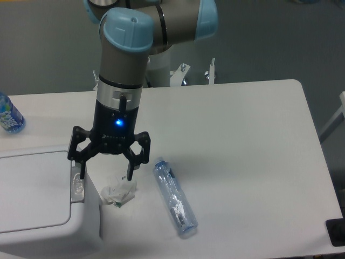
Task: Open the trash can
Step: 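Lower the gripper onto the lid's front latch button, then press down on the latch button with the gripper fingers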
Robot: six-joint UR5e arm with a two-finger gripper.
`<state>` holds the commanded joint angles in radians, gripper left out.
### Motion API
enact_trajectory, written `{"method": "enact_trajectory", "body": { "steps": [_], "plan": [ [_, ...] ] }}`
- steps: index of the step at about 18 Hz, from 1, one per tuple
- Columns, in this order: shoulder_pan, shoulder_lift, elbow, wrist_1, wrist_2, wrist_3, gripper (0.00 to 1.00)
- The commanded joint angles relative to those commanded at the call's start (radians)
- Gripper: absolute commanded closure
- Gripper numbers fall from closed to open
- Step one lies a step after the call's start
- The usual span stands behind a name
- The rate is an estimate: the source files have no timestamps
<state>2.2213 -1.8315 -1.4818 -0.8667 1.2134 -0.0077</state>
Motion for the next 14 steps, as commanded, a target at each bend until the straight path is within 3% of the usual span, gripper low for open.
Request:
{"method": "enact_trajectory", "body": {
  "steps": [14],
  "plan": [
    [-0.006,-0.009,-0.002,0.000,0.002,0.000,0.00]
  ]
}}
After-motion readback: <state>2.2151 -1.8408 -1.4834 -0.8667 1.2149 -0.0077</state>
